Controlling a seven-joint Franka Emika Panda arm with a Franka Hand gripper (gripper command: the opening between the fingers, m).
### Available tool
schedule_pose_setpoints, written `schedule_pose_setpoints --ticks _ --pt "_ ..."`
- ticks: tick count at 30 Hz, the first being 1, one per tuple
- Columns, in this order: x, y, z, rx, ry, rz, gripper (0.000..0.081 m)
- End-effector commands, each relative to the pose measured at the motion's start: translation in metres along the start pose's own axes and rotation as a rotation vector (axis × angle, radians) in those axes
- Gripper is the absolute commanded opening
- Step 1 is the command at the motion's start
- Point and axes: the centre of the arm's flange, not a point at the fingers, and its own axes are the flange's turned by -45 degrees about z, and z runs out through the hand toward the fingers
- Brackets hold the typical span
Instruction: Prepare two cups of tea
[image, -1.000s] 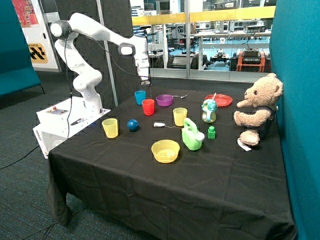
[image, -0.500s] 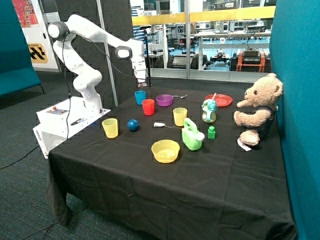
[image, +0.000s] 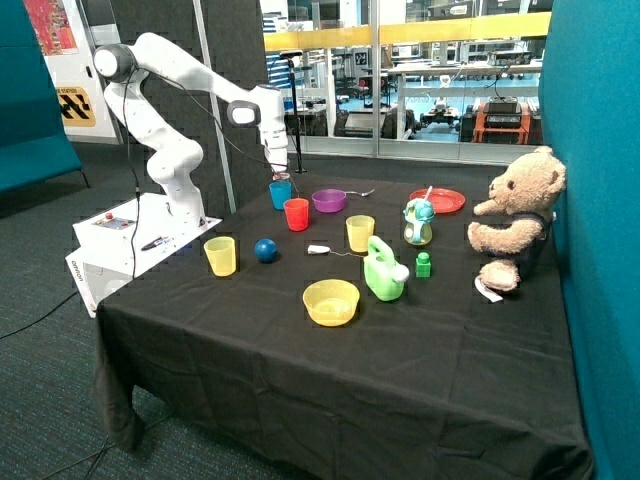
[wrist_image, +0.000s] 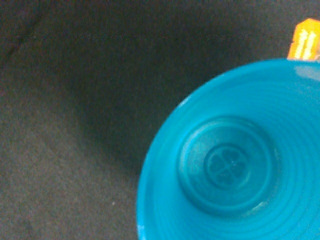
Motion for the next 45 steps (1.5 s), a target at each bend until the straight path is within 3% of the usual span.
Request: schedule_pose_setpoints --ticks 1,19,24,29,45 --pt "-0.0082 -0.0041 0.007 0.0027 0.0009 -0.007 0.0" --pt "-0.0151 0.0029 0.0064 0.0027 0.0009 0.004 0.0" --pt "-0.0139 0.0017 0.0052 0.0027 0.0009 -0.002 0.0373" --pt "-0.0134 0.0012 0.0054 0.0027 0.0009 -0.002 0.0556" --pt "-0.0137 0.0015 0.0056 0.0027 0.0009 -0.008 0.0593"
